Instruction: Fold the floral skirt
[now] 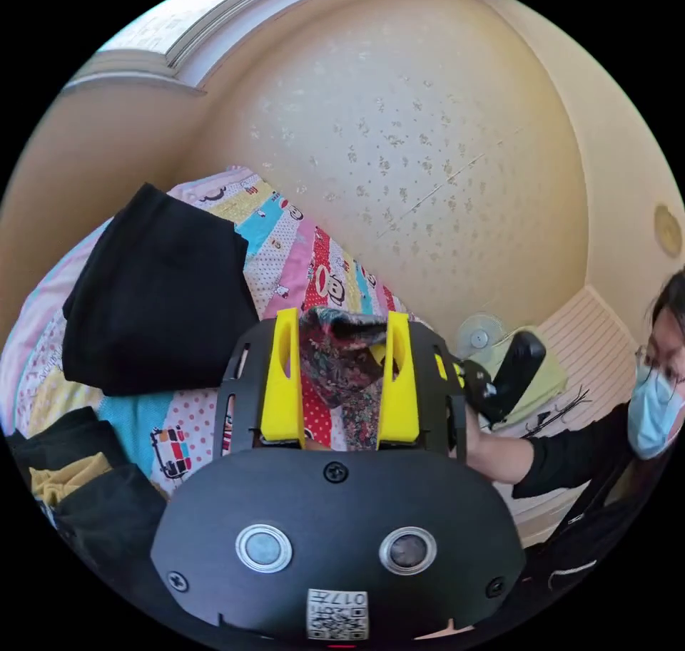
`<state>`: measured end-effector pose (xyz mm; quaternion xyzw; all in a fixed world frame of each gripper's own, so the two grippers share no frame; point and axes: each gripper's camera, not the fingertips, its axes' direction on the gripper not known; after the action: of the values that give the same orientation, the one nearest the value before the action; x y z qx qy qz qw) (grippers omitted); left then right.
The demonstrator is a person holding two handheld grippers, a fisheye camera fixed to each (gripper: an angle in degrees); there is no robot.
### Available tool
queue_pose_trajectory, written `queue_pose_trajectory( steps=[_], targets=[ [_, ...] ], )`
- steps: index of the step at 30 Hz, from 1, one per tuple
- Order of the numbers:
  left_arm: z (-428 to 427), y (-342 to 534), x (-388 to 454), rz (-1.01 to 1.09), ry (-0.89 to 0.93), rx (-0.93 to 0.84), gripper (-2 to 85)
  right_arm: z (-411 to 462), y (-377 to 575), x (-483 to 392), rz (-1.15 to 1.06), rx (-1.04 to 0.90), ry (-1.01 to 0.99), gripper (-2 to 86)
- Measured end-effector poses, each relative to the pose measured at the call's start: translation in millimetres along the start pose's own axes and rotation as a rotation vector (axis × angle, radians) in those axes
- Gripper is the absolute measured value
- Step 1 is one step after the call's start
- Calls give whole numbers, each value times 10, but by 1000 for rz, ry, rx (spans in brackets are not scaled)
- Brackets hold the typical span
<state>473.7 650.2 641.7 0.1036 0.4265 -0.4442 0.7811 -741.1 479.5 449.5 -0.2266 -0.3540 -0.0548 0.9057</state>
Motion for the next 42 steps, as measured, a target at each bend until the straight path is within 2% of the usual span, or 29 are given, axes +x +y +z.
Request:
queue_pose_trajectory(
  steps=[5, 9, 14, 17, 20, 22, 25, 30, 32, 36, 38, 42],
  targets=[
    [125, 869, 587, -30, 34, 89, 138, -245, -303, 682, 220, 19, -303, 37],
    [937, 1267, 1325, -29, -83, 204, 195, -522, -464, 1017, 218, 50, -284, 36],
    [1993, 1113, 1869, -72, -89, 229, 220, -852, -473, 1359, 228, 112, -332, 36],
    [2405, 1005, 2138, -162, -208, 234, 186, -1189, -393, 1606, 257, 181, -318, 36],
    [2619, 852, 2419, -165, -213, 218, 52, -1654, -195, 1959, 301, 309, -257, 35],
    [2704, 656, 2781, -35, -277, 161, 27, -1927, -32, 2291, 384, 364, -189, 35],
    [2670, 462, 3266, 149, -352, 138, 18, -2371, 426, 2885, 488, 465, -191, 34],
    [2931, 450, 4133, 548, -491, 12, 10, -2681, 2091, 3787, 797, 630, -160, 33],
    [3165, 563, 4400, 680, -541, -51, 8, -2537, 2751, 4086, 898, 612, -102, 33],
    [3749, 809, 4853, 858, -605, -238, 7, -1974, 4040, 4494, 1282, 393, -51, 32],
    [3936, 879, 4983, 888, -642, -300, 7, -1893, 4217, 4538, 1309, 374, -71, 31],
    [3944, 795, 5228, 881, -664, -309, 10, -2193, 3898, 4556, 1094, 413, -47, 32]
  ],
)
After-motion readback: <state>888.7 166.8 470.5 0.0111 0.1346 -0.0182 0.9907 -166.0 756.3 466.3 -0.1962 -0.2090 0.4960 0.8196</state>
